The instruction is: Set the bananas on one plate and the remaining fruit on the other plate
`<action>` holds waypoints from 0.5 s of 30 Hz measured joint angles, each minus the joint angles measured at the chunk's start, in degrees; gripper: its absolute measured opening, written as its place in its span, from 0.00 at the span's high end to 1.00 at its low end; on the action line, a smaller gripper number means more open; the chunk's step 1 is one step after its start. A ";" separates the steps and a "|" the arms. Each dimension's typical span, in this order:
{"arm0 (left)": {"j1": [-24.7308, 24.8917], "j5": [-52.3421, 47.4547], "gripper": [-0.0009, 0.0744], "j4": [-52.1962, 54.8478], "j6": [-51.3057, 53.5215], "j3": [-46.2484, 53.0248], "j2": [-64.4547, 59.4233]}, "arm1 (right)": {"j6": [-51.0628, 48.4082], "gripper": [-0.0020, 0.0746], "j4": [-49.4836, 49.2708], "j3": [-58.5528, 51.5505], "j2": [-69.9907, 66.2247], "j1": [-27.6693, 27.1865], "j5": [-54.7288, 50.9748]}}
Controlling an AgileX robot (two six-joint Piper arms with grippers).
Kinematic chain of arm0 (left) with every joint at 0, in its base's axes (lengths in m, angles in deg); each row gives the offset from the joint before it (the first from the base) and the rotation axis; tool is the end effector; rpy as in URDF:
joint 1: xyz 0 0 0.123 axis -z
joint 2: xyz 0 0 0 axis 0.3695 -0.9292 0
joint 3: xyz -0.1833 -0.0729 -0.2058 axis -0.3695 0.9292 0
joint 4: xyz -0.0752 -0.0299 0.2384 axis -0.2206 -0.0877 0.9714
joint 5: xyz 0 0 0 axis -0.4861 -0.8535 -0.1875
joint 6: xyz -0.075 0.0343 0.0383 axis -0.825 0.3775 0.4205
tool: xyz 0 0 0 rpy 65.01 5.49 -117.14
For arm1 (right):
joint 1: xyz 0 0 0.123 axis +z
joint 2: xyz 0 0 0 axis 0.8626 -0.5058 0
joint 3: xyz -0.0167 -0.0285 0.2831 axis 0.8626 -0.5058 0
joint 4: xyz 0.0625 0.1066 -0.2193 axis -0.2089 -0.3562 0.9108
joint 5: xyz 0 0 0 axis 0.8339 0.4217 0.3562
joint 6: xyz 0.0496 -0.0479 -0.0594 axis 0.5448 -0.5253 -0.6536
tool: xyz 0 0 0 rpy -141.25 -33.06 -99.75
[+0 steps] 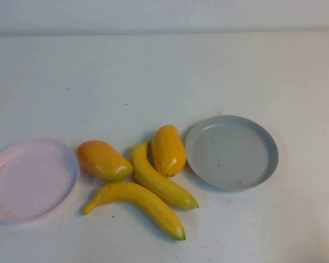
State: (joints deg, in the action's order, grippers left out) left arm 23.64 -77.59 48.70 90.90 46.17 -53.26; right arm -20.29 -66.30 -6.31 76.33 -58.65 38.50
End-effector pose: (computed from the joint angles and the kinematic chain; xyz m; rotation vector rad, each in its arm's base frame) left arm 0.0523 -0.0038 0.1719 0.1051 1.8667 -0.0013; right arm 0.0530 0.0045 0.1746 -0.0143 1.8416 0.0707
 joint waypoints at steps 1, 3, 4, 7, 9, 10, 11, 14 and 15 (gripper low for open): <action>0.00 0.00 0.99 0.00 0.00 0.00 0.00 | 0.00 1.00 0.00 0.00 0.00 0.00 0.00; 0.00 0.00 0.99 0.00 0.00 0.00 0.00 | 0.00 1.00 0.00 0.00 0.00 0.00 0.00; 0.00 0.00 0.99 0.00 0.00 0.00 0.00 | 0.00 1.00 0.00 0.00 0.00 0.00 0.00; 0.00 0.00 0.99 0.00 0.00 0.00 0.00 | 0.00 1.00 0.00 0.00 0.00 0.00 0.00; 0.00 0.00 0.99 -0.34 0.00 0.00 0.00 | 0.00 1.00 0.00 0.00 0.00 0.00 0.00; 0.00 0.00 0.99 -0.75 -0.09 0.00 0.00 | 0.00 1.00 0.00 0.00 0.00 0.00 0.00; 0.00 0.11 0.99 -1.20 -0.09 0.00 0.00 | 0.00 1.00 0.00 0.00 0.00 0.00 0.00; 0.00 0.93 0.99 -3.15 -0.22 0.00 0.00 | 0.00 1.00 0.00 0.00 0.00 0.00 0.00; 0.00 1.36 0.99 -4.08 -0.36 0.00 0.00 | 0.00 1.00 0.00 0.00 0.00 0.00 0.00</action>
State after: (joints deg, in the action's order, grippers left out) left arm 23.64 -76.23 44.62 90.54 46.17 -53.26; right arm -20.29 -66.30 -6.31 76.33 -58.65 38.50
